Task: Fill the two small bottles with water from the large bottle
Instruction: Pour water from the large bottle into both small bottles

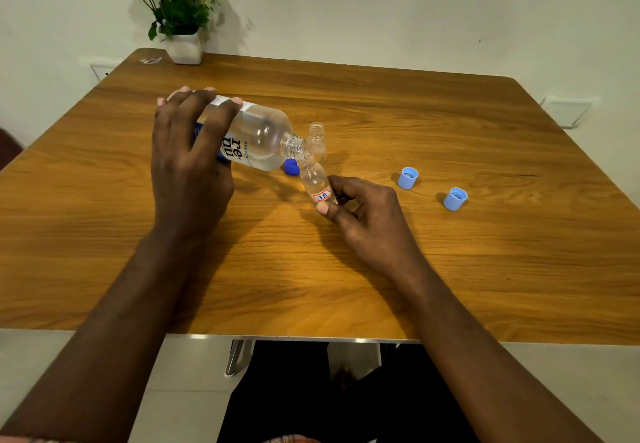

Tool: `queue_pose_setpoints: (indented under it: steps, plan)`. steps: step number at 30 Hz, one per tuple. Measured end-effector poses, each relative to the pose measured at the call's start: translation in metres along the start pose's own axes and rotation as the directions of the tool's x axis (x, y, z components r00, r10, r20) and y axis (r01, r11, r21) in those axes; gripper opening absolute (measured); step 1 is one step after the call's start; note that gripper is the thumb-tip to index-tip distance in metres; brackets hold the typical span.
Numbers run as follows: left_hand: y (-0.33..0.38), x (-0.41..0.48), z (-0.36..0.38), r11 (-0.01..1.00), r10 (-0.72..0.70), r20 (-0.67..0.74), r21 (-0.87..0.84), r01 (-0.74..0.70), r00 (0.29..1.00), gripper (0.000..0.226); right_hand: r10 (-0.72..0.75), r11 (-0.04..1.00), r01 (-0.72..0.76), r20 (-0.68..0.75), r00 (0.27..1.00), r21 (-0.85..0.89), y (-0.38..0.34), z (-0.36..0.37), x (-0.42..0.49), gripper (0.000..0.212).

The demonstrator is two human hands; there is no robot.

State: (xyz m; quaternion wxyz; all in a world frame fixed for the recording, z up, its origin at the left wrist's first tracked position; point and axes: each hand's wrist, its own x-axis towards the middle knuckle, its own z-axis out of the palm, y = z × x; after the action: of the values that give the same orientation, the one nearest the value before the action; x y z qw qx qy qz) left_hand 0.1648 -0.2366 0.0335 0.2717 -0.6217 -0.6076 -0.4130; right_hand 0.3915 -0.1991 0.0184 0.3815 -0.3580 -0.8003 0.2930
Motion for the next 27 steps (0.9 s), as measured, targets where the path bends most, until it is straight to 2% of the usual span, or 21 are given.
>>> queue_pose_setpoints:
  steps: [27]
  plan:
    - [-0.0019, -0.0007, 0.0011, 1.000, -0.006, -0.015, 0.008, 0.006, 1.000, 0.057, -0.004, 1.000, 0.004, -0.009, 1.000, 0.006, 0.0010, 0.0014, 0.0001, 0.021]
